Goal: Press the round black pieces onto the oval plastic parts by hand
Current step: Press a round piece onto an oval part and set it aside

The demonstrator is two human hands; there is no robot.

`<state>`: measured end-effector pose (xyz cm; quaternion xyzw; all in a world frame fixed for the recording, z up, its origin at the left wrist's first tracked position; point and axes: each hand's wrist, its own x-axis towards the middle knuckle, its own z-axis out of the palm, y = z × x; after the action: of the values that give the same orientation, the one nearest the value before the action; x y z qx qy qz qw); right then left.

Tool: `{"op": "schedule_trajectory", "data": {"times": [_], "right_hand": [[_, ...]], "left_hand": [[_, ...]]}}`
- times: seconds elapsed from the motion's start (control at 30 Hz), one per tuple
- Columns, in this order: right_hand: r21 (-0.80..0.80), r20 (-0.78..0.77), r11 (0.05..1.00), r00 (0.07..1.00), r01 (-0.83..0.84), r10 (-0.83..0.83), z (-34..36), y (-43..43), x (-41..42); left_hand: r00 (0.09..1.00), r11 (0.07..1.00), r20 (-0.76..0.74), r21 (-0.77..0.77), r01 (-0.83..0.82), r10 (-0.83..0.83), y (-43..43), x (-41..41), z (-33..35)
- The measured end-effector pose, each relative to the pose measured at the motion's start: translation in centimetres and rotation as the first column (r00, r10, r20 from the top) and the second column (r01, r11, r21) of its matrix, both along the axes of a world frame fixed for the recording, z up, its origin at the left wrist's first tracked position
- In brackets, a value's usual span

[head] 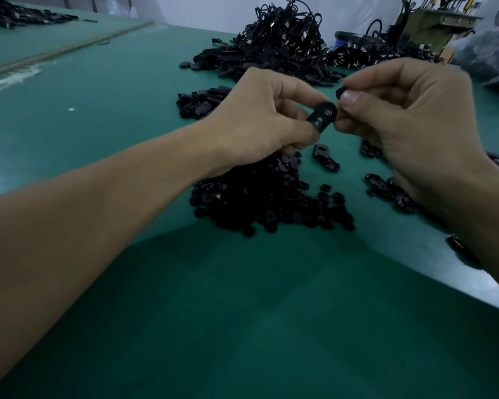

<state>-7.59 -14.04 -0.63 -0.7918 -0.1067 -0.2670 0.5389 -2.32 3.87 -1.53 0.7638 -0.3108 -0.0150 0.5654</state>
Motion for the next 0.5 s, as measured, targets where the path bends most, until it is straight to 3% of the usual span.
{"op": "schedule_trajectory", "data": {"times": [0.17,0.33,0.5], "right_hand": [[-0.036,-0.008,0.998,0.999,0.044,-0.044,0.06,-0.01,-0.08],[0.010,-0.086,1.000,0.996,-0.003,0.004,-0.13,0.03,-0.03],[0.052,-0.118,0.998,0.992,-0.028,0.034,-0.07,0.04,-0.05]], "left_hand": [[0.986,0.991,0.124,-0.089,-0.101,0.112,-0.03,0.14,0.00],[0.981,0.982,0.102,-0.114,-0.151,0.162,-0.14,0.38,-0.27],[0.981,0.952,-0.017,-0.238,-0.194,0.195,-0.20,0.68,-0.27]]}}
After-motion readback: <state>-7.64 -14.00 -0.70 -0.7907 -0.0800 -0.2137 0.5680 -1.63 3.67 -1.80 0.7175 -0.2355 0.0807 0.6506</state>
